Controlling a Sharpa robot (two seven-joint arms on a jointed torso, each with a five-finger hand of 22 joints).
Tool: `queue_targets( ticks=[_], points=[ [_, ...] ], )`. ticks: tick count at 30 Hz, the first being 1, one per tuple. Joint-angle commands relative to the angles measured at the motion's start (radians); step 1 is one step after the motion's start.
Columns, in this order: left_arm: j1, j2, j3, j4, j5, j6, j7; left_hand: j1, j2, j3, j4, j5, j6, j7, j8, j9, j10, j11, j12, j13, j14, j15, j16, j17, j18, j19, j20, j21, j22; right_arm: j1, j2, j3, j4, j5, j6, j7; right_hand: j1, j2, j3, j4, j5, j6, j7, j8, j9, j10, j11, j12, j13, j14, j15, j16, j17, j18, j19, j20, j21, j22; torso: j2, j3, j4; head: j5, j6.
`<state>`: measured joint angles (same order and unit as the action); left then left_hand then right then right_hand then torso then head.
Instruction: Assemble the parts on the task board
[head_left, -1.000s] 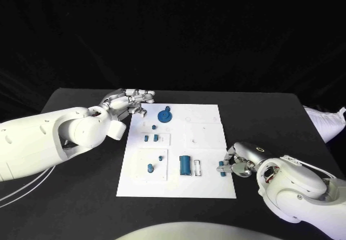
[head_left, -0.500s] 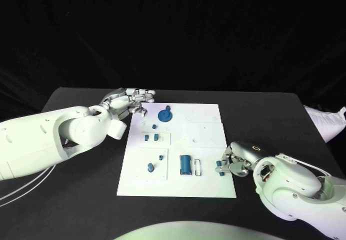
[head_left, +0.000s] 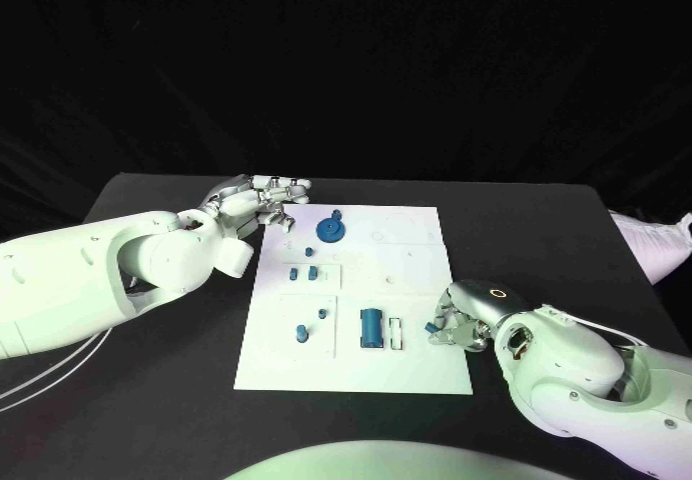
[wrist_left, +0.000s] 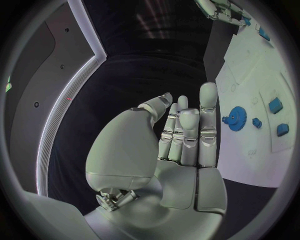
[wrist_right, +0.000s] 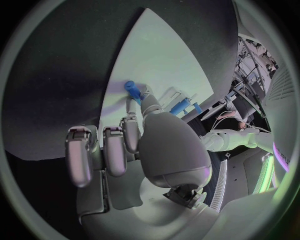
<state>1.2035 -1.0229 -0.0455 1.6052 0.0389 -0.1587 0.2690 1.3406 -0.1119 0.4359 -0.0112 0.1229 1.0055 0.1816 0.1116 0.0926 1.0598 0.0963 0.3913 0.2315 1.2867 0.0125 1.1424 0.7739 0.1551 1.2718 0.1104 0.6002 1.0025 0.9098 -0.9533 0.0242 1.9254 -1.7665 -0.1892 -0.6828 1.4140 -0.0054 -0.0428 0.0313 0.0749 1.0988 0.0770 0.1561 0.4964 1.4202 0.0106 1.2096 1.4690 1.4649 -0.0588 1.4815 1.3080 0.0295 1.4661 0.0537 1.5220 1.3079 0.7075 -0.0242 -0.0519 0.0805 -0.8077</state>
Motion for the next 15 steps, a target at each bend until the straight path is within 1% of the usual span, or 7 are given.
queue_targets(
  ticks=[1,4,8,9,12,14,15],
  points=[
    [0.0,0.001,0.0,0.002,-0.003,0.019,0.004,-0.006,0.006,-0.005,-0.001,0.005,-0.007,-0.003,0.007,-0.001,-0.005,0.0,0.006,0.002,-0.008,0.001,-0.005,-0.001,0.014,-0.007,0.002,-0.005,-0.001,-0.017,0.002,-0.015,-0.018,-0.025,0.109,-0.038,0.123,0.107,0.024,-0.013,0.011,0.006,0.001,0.004,-0.111,0.005,-0.013,-0.007,-0.125,0.077,-0.007,0.001,0.123,-0.011,0.051,-0.005,-0.004,0.207,0.0,0.0,-0.0001,0.0,-0.001],
    [0.0,0.001,0.0,0.002,-0.004,0.019,0.004,-0.006,0.006,-0.005,-0.001,0.005,-0.007,-0.003,0.007,-0.001,-0.005,0.0,0.006,0.002,-0.008,0.001,-0.005,-0.001,0.014,-0.007,0.002,-0.005,-0.001,-0.017,0.003,-0.015,-0.018,-0.022,0.101,-0.038,0.124,0.12,0.061,-0.027,0.04,0.001,0.005,-0.001,-0.11,0.005,-0.01,-0.01,-0.126,0.077,-0.004,0.001,0.124,-0.011,0.051,-0.003,-0.004,0.207,-0.001,-0.0001,0.0002,-0.001,-0.001],
    [0.0,0.001,0.0,0.002,-0.004,0.019,0.005,-0.006,0.006,-0.005,-0.001,0.005,-0.007,-0.003,0.007,-0.001,-0.005,0.0,0.006,0.002,-0.008,0.001,-0.005,-0.001,0.014,-0.007,0.002,-0.005,-0.001,-0.018,0.003,-0.015,-0.017,0.003,0.071,-0.038,0.107,0.135,0.11,-0.031,0.053,-0.01,0.01,-0.008,-0.109,0.007,-0.006,-0.011,-0.126,0.077,-0.001,0.001,0.125,-0.011,0.052,-0.001,-0.004,0.208,0.0,-0.0001,0.0001,-0.001,-0.002],
    [0.0,0.001,0.0,0.002,-0.004,0.019,0.005,-0.006,0.006,-0.005,-0.001,0.005,-0.007,-0.003,0.007,-0.001,-0.005,0.0,0.006,0.002,-0.008,0.001,-0.005,-0.001,0.014,-0.007,0.002,-0.005,-0.001,-0.018,0.003,-0.015,-0.016,0.009,0.064,-0.037,0.103,0.136,0.118,-0.031,0.055,-0.011,0.01,-0.009,-0.109,0.008,-0.006,-0.011,-0.126,0.077,0.0,0.001,0.125,-0.011,0.052,0.0,-0.003,0.209,0.0,-0.0001,0.0002,-0.001,-0.002],
    [0.0,0.002,0.0,0.002,-0.004,0.02,0.005,-0.006,0.006,-0.005,-0.001,0.005,-0.007,-0.003,0.007,-0.001,-0.005,0.0,0.006,0.002,-0.008,0.001,-0.005,-0.001,0.014,-0.007,0.002,-0.005,-0.001,-0.018,0.0,-0.015,-0.009,0.044,0.023,-0.032,0.074,0.131,0.165,-0.027,0.066,-0.015,0.011,-0.015,-0.108,0.008,-0.005,-0.014,-0.127,0.077,0.002,0.0,0.123,-0.011,0.052,0.002,-0.004,0.208,-0.001,0.0001,-0.0002,0.0,-0.002],
    [0.0,0.002,0.0,0.002,-0.004,0.02,0.005,-0.006,0.006,-0.005,-0.001,0.005,-0.007,-0.003,0.007,-0.001,-0.005,0.0,0.006,0.002,-0.008,0.001,-0.005,-0.001,0.014,-0.007,0.002,-0.005,-0.001,-0.017,-0.003,-0.014,-0.002,0.075,-0.013,-0.025,0.043,0.116,0.224,-0.023,0.068,-0.014,0.01,-0.02,-0.107,0.008,-0.005,-0.016,-0.127,0.076,0.001,-0.002,0.122,-0.011,0.051,0.005,-0.005,0.208,0.0,0.0002,-0.0003,0.0,-0.002],
    [0.0,0.002,0.0,0.002,-0.004,0.019,0.005,-0.006,0.006,-0.005,-0.001,0.005,-0.007,-0.003,0.007,-0.001,-0.005,0.0,0.006,0.002,-0.008,0.001,-0.005,-0.001,0.014,-0.007,0.002,-0.005,-0.001,-0.017,-0.005,-0.013,0.002,0.094,-0.033,-0.02,0.03,0.112,0.232,-0.017,0.066,-0.017,0.012,-0.022,-0.108,0.008,-0.003,-0.017,-0.128,0.076,0.003,-0.002,0.121,-0.01,0.05,0.004,-0.006,0.207,0.0,0.0002,-0.0002,0.0,-0.002]
  ],
)
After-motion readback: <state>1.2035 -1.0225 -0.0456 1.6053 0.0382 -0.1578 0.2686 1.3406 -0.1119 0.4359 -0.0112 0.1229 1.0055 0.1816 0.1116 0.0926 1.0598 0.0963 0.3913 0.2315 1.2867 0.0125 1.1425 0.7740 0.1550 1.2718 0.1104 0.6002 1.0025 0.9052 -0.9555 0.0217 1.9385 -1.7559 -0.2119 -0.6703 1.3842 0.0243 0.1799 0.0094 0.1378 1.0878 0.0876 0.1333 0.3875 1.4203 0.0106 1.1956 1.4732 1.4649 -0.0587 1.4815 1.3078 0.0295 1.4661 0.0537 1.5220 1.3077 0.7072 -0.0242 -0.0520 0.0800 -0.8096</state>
